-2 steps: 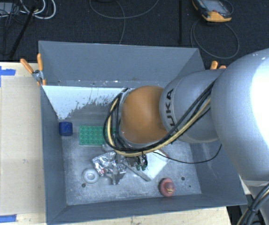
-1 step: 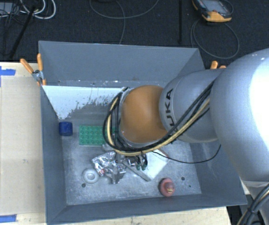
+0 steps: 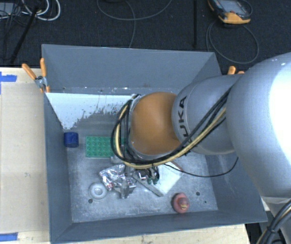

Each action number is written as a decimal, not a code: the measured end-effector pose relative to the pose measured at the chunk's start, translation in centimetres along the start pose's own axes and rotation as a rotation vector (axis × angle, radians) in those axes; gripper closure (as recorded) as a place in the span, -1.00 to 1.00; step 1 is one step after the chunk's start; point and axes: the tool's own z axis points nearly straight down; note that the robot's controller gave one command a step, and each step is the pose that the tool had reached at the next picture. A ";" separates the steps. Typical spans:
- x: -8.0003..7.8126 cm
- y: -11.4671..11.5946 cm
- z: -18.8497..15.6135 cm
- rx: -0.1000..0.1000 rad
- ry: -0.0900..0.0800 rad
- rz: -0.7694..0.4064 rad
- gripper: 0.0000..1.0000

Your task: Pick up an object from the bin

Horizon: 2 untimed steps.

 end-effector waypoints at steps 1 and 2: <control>0.0 0.0 -0.1 0.000 -0.001 0.004 -1.00; -0.1 0.1 -0.1 0.000 -0.001 0.009 -1.00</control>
Offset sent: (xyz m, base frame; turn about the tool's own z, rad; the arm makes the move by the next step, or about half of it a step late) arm 0.0000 0.0000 0.0000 0.0000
